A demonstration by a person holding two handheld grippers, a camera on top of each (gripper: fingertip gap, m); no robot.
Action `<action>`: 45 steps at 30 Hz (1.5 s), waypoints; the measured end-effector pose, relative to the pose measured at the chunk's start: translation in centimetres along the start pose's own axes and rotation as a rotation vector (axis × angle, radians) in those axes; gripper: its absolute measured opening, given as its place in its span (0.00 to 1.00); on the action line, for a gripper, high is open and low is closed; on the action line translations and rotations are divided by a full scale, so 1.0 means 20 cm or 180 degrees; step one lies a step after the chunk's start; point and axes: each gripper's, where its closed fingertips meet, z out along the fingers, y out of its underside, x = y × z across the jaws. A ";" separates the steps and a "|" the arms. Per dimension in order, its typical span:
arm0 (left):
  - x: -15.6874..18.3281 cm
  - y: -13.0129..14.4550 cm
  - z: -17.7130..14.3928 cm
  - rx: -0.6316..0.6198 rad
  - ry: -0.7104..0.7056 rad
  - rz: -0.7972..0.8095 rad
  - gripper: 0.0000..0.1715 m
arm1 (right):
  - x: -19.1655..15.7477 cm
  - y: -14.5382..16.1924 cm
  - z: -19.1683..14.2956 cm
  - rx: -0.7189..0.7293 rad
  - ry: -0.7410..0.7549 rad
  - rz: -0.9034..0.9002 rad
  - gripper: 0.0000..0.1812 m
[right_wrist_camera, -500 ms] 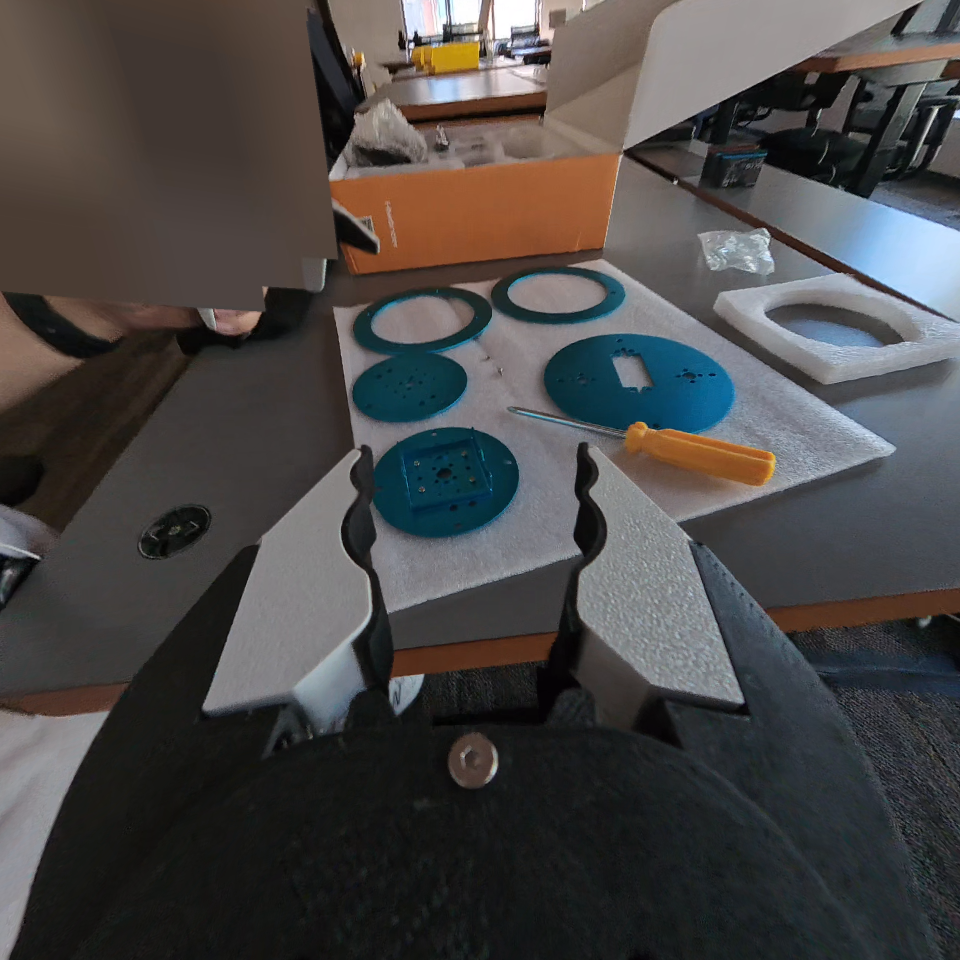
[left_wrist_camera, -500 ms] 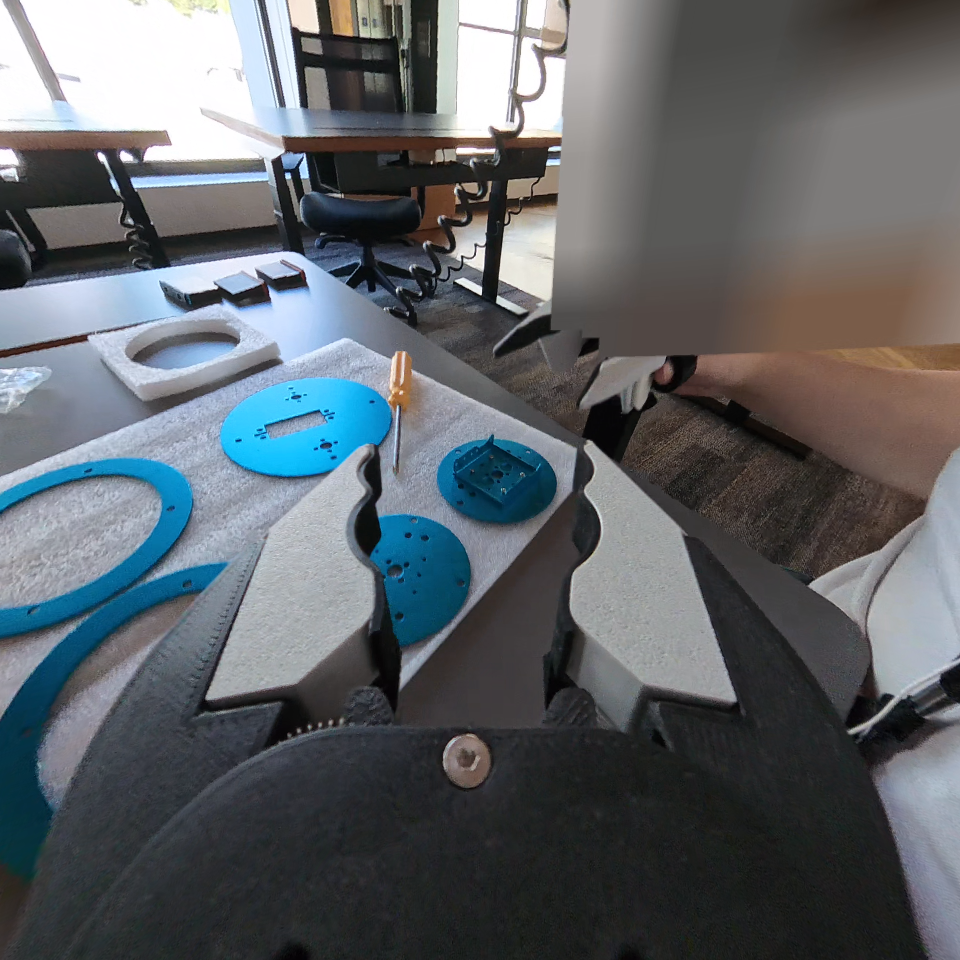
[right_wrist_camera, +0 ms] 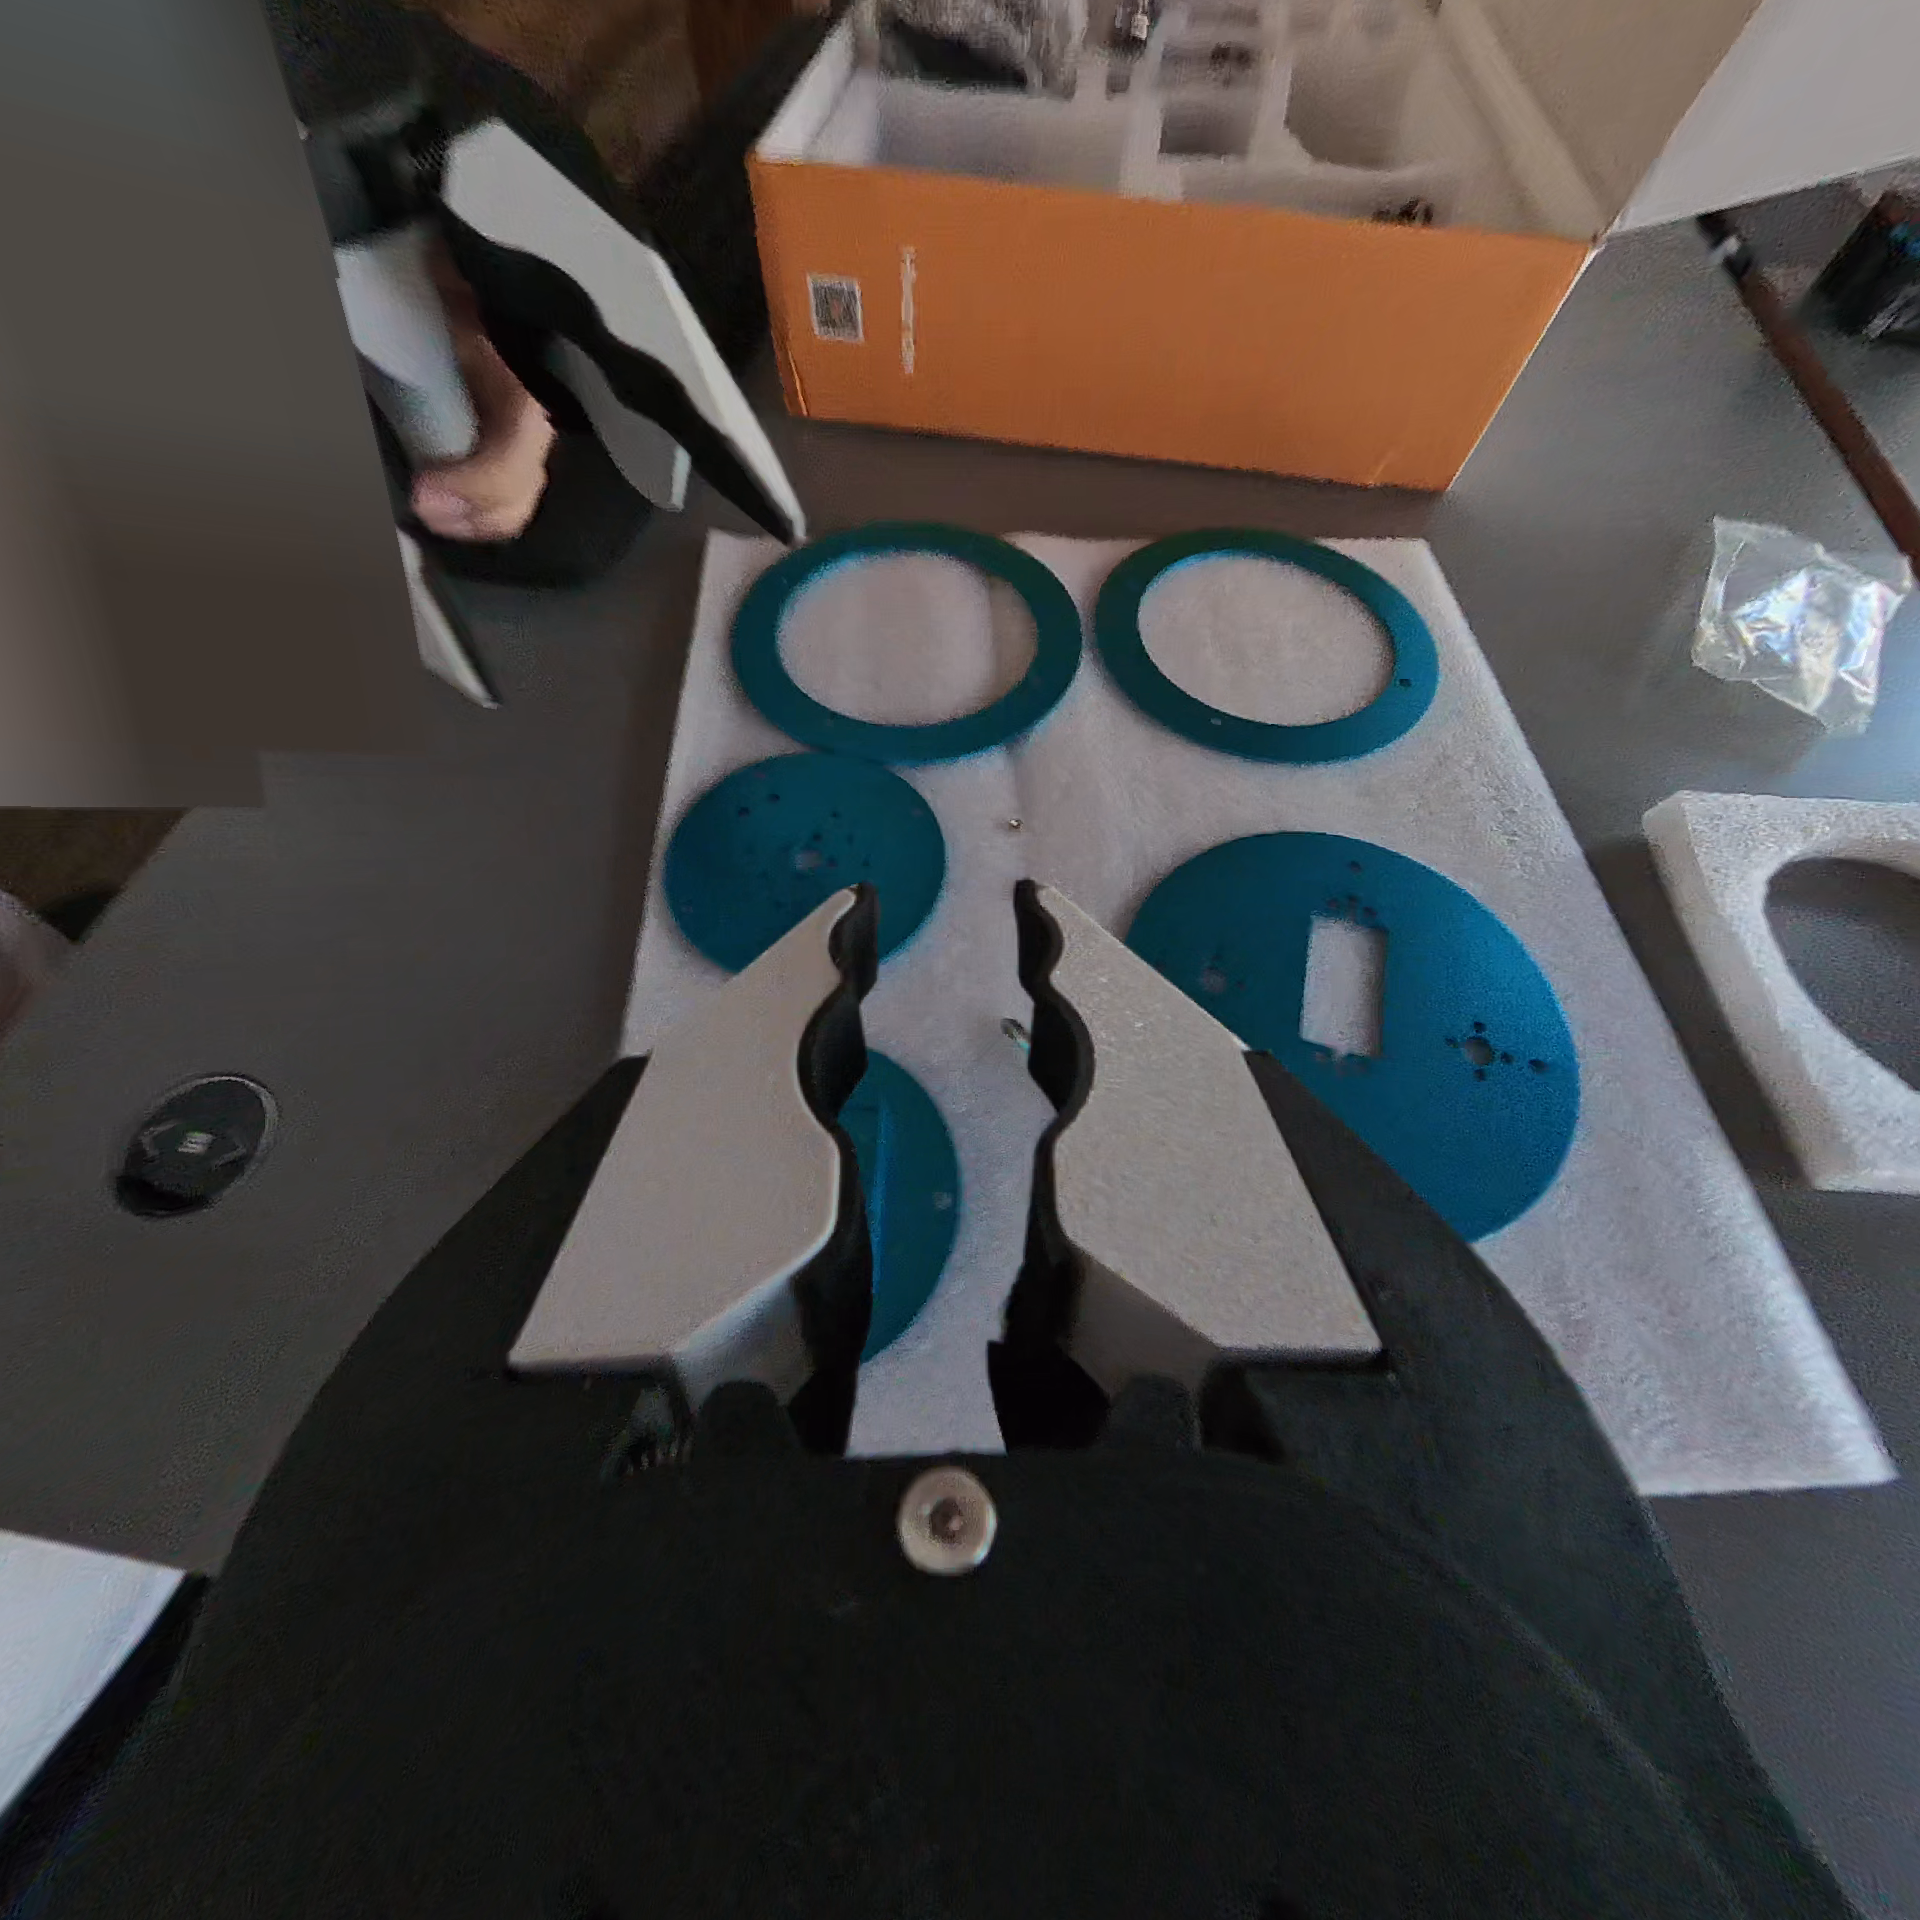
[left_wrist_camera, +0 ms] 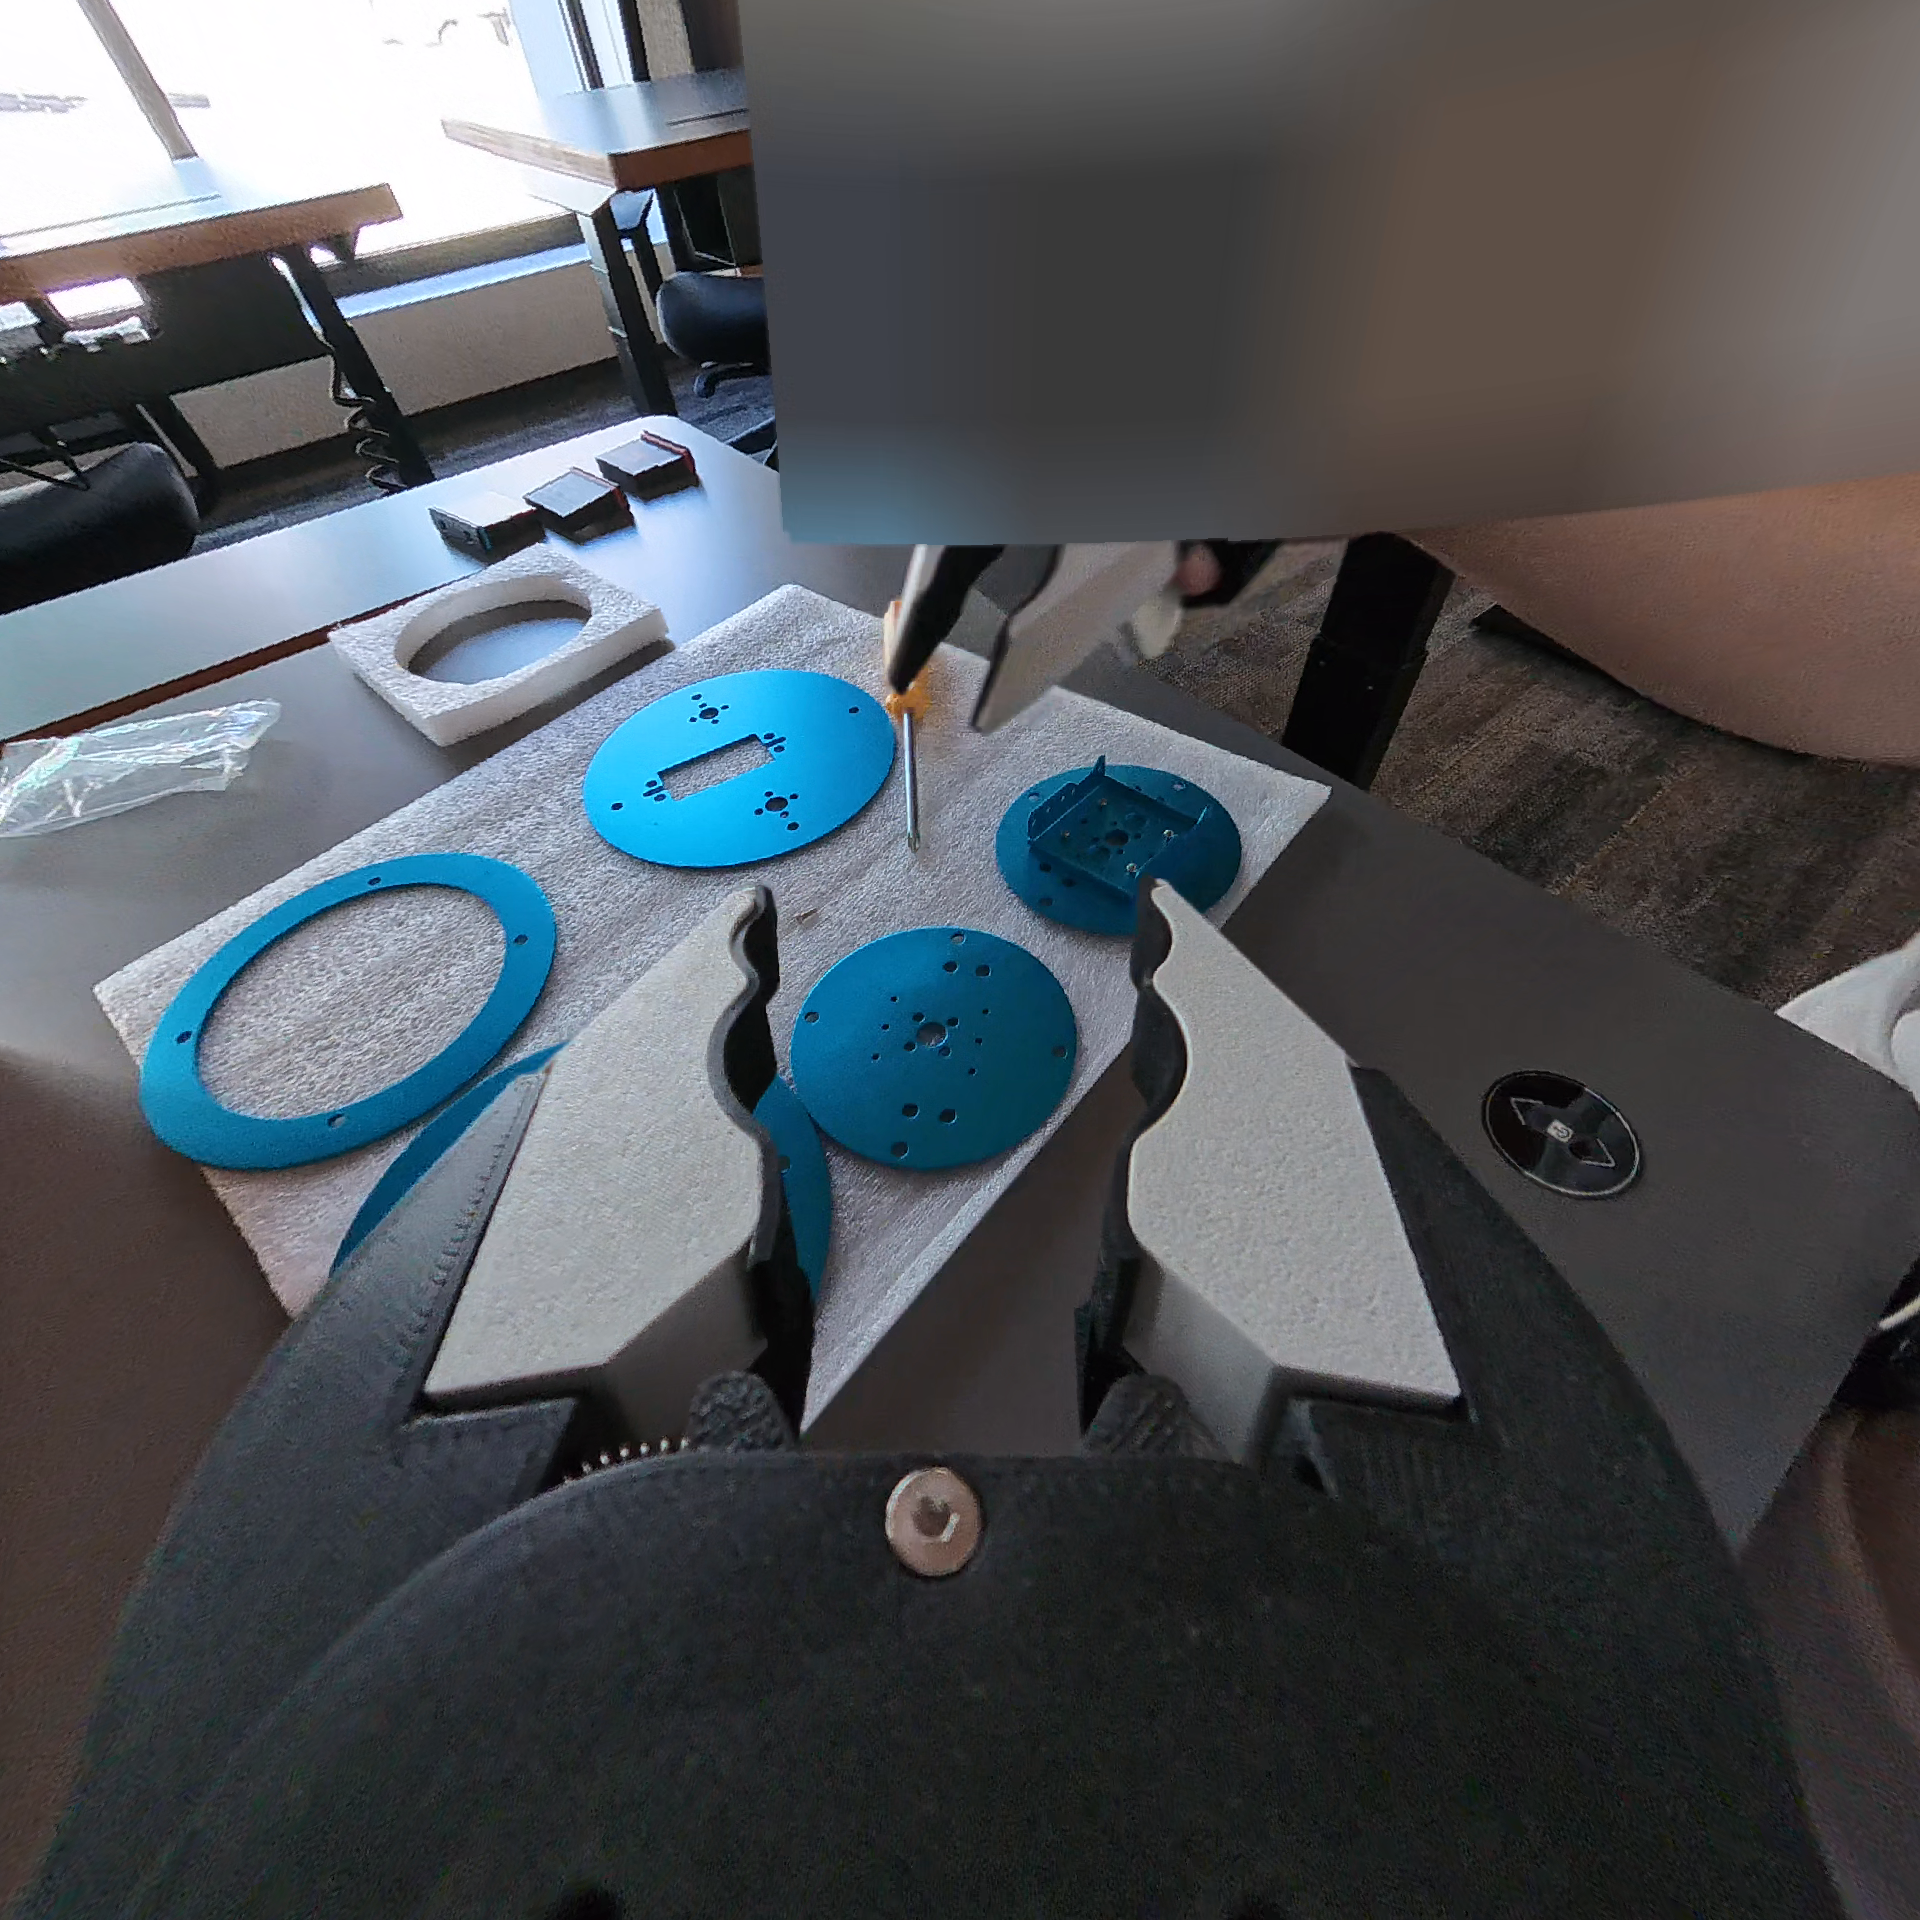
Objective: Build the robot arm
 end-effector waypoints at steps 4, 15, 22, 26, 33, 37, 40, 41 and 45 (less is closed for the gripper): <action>0.00 0.04 -0.05 -0.0145 -0.0108 0.0014 0.38 | 0.08 0.04 0.15 -0.0873 -0.0358 -0.0104 0.11; -0.02 0.04 -0.10 -0.0012 -0.0111 -0.0090 0.37 | 0.21 0.06 0.16 -0.1077 0.0241 -0.0308 0.06; 0.05 0.00 -0.05 0.0098 0.0059 -0.0162 0.37 | 0.19 0.10 -0.23 -0.0509 0.1150 -0.0140 0.08; 0.12 -0.08 -0.08 0.0197 0.0067 -0.0159 0.36 | 0.06 0.10 -0.45 -0.0206 0.1545 -0.0024 0.16; 0.31 -0.30 -0.17 0.0426 -0.0054 0.0170 0.36 | -0.38 -0.18 -0.87 0.0855 0.2464 -0.0516 0.31; 0.41 -0.38 -0.20 0.0457 -0.0131 0.0278 0.37 | -0.72 -0.21 -1.12 0.0923 0.2924 -0.0564 0.35; 0.51 -0.38 -0.20 0.0462 -0.0108 0.0216 0.39 | -0.96 -0.16 -1.33 0.0639 0.3403 -0.0491 0.34; 0.56 -0.40 -0.21 0.0522 -0.0068 0.0161 0.39 | -1.03 -0.15 -1.41 0.0573 0.3569 -0.0482 0.32; 0.71 -0.46 -0.20 0.0694 0.0020 0.0110 0.37 | -1.27 -0.07 -1.79 0.0473 0.4194 -0.0193 0.29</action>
